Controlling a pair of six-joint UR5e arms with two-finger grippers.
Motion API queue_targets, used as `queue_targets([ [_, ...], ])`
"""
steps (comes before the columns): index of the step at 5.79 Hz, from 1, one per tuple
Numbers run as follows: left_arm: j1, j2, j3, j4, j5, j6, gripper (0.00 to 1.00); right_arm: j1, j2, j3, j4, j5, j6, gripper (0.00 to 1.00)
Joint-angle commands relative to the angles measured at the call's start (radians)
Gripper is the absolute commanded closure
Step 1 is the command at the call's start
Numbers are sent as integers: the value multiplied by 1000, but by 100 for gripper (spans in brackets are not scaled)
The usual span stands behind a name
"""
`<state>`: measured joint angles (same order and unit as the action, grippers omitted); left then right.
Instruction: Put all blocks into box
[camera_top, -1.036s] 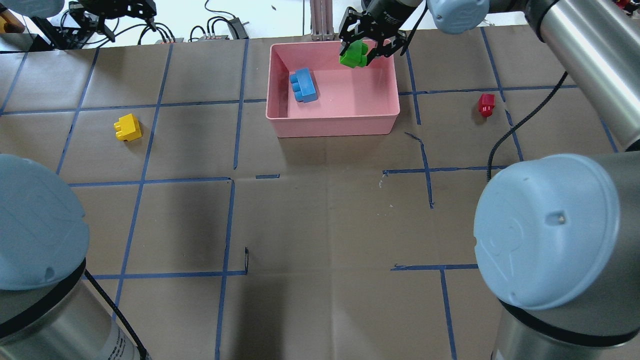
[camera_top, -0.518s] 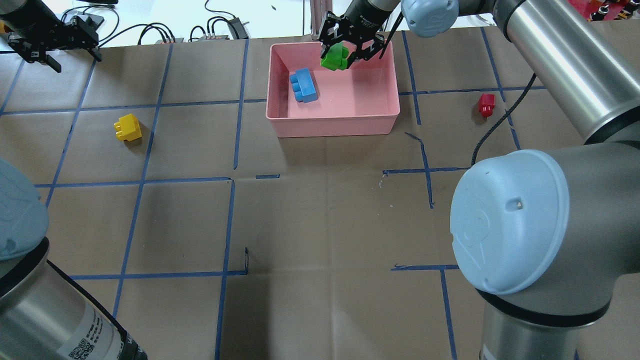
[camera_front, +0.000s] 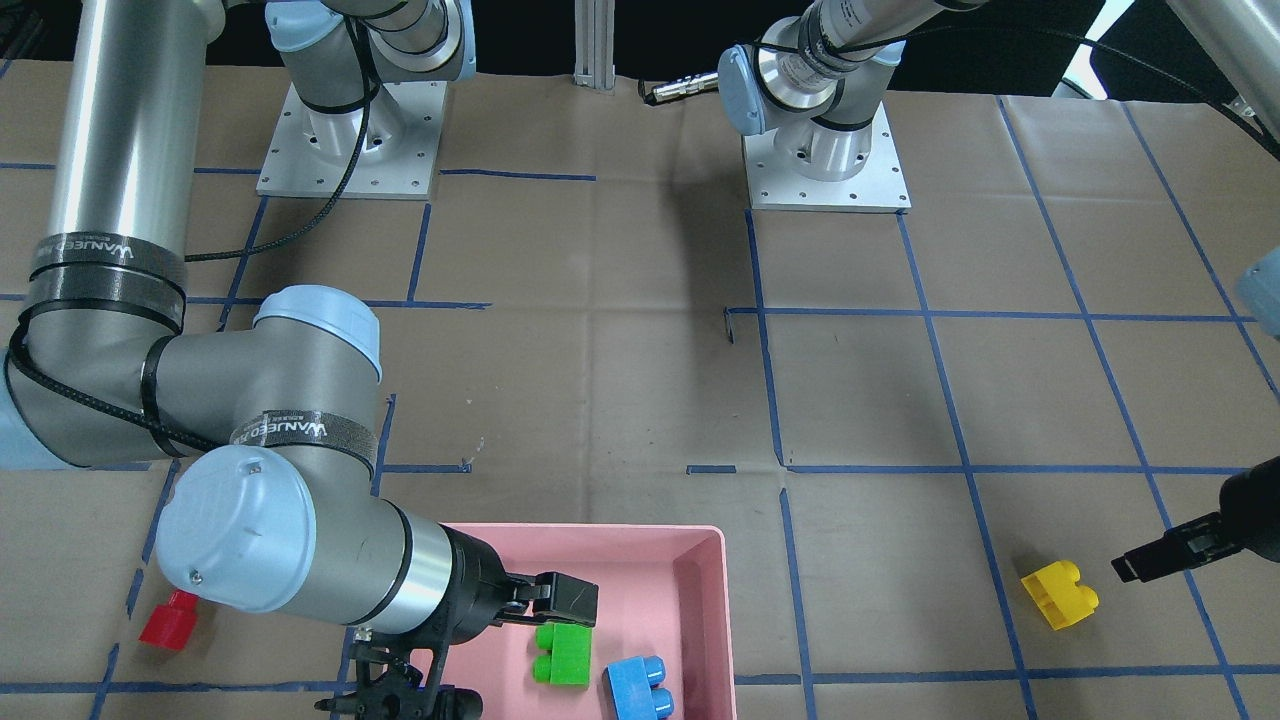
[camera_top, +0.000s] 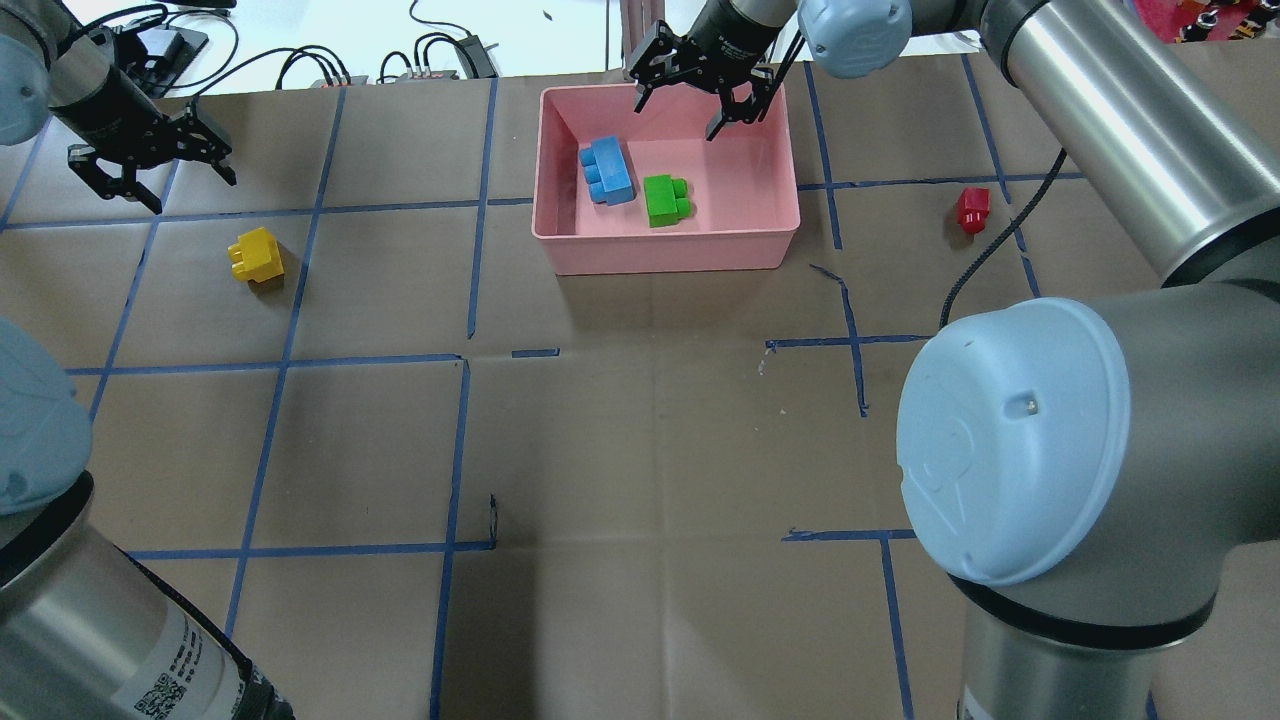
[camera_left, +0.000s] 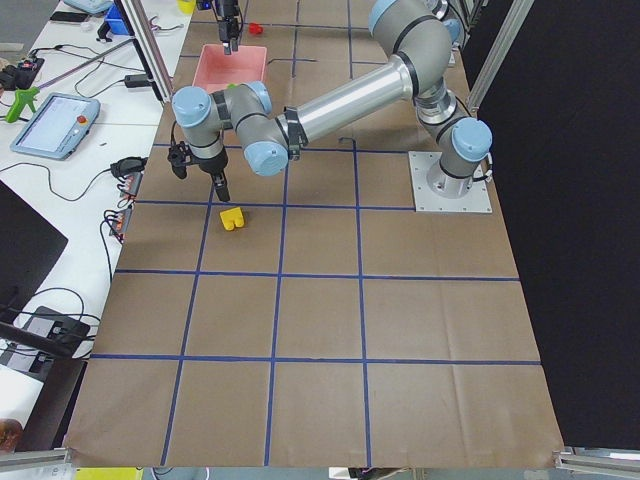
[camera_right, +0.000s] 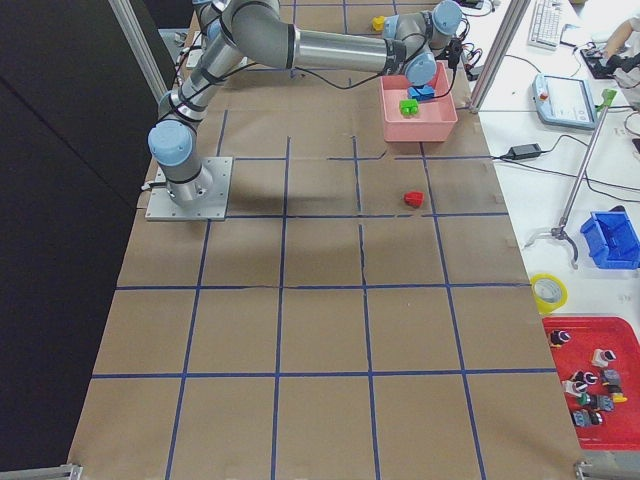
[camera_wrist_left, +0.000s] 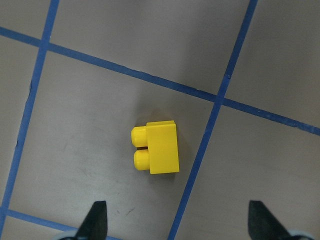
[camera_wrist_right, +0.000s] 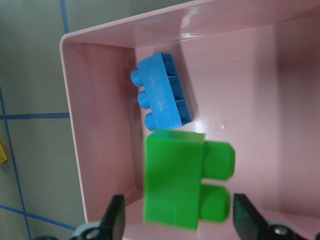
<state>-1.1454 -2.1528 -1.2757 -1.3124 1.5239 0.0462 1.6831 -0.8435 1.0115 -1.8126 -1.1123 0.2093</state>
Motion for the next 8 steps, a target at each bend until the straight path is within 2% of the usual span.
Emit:
queue_targets([
  [1, 0, -16, -115, 152, 12, -29, 1, -9, -41, 7, 6, -226, -43, 0],
  [2, 1, -24, -164, 242, 45, -26, 1, -22, -96, 63, 9, -330, -85, 0],
  [3, 4, -47, -184, 283, 45, -23, 1, -52, -189, 181, -4, -322, -93, 0],
  [4, 4, -62, -185, 303, 42, -25, 1, -107, -300, 322, -118, -322, -106, 0],
  [5, 3, -64, -176, 306, 36, -29, 1, -185, -357, 460, -354, -322, -192, 0],
  [6, 3, -73, -160, 306, 35, -38, 1, -244, -370, 558, -470, -324, -212, 0],
  [7, 4, -84, -159, 321, 35, -37, 1, -291, -370, 594, -516, -334, -272, 0],
  [8, 3, -99, -178, 366, 35, -36, 1, -310, -343, 601, -518, -387, -371, 0],
])
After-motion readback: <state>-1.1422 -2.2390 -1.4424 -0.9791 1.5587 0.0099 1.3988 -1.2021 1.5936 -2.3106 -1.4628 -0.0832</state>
